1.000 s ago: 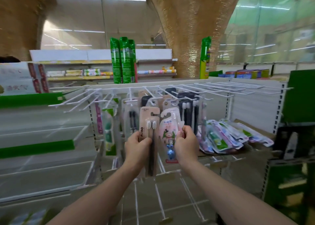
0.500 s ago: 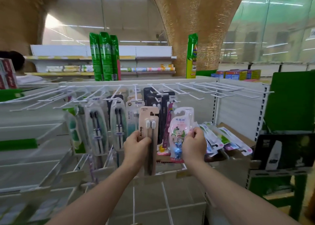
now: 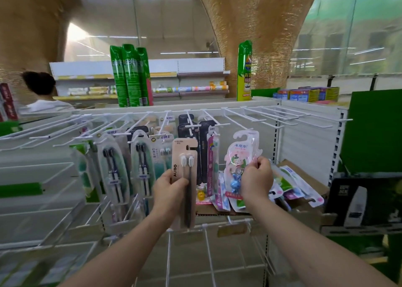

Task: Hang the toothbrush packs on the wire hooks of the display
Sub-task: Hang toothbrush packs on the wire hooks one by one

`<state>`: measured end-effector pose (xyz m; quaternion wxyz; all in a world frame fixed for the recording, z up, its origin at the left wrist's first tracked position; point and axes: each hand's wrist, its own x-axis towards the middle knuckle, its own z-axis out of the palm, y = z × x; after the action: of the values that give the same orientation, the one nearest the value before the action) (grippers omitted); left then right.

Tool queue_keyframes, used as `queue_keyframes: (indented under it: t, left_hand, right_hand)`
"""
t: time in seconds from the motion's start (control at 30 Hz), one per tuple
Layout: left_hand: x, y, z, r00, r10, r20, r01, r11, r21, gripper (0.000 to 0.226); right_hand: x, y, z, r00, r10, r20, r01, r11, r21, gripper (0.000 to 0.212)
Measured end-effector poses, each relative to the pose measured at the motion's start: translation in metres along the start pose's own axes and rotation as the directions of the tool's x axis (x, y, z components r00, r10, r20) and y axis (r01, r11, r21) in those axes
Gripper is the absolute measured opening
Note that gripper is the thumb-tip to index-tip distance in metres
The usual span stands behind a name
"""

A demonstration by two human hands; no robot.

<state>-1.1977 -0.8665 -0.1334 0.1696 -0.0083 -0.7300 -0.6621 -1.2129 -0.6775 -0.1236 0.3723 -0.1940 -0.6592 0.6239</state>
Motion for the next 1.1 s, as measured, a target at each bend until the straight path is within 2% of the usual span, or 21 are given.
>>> queue_keyframes:
  t: [0.2, 0.4, 0.5, 0.7, 0.8, 0.87, 0.93, 1.0, 1.1]
  left_hand:
    - [0.010, -0.003, 0.007, 0.999, -0.019, 0.031, 0.018, 1.000, 0.016, 0.012]
    - [0.013, -0.005, 0.020, 0.997, -0.023, 0.069, 0.023, 1.000, 0.012, 0.005]
    - [0.013, -0.009, 0.026, 0.995, -0.035, 0.095, 0.033, 0.999, 0.015, 0.006]
    - [0.017, -0.012, 0.026, 0.994, -0.040, 0.099, 0.038, 0.999, 0.017, 0.007]
    - [0.019, -0.012, 0.021, 0.996, -0.051, 0.069, 0.050, 0.999, 0.016, 0.008]
    - [0.020, -0.012, 0.017, 0.998, -0.047, 0.046, 0.046, 0.999, 0.029, 0.008]
    - [0.022, -0.011, 0.014, 0.998, -0.039, 0.040, 0.038, 0.999, 0.037, 0.009]
    - [0.024, -0.011, 0.011, 0.999, -0.033, 0.032, 0.032, 0.999, 0.030, 0.010]
    - [0.023, -0.012, 0.008, 0.999, -0.026, 0.019, 0.026, 0.999, 0.019, 0.010]
  right_hand:
    - [0.012, 0.013, -0.010, 0.997, 0.036, -0.074, -0.034, 0.999, 0.027, 0.018]
    - [0.034, -0.006, -0.005, 0.995, -0.054, -0.084, 0.058, 0.997, 0.049, 0.017]
    - [0.040, -0.007, -0.001, 0.997, -0.078, -0.017, 0.078, 0.997, -0.021, 0.019]
    - [0.055, 0.002, 0.011, 0.994, -0.025, 0.104, 0.046, 0.975, -0.215, 0.024]
    - [0.048, 0.004, 0.014, 0.991, -0.129, -0.019, 0.113, 0.922, -0.372, 0.032]
    - [0.038, 0.004, 0.017, 0.964, -0.258, -0.064, 0.217, 0.904, -0.369, 0.028]
    - [0.029, 0.002, 0.027, 0.945, -0.320, 0.067, 0.326, 0.904, -0.276, 0.017]
    - [0.023, -0.004, 0.041, 0.931, -0.292, 0.219, 0.338, 0.915, -0.219, 0.018]
    - [0.018, -0.018, 0.062, 0.915, -0.114, 0.386, 0.218, 0.947, -0.235, 0.045]
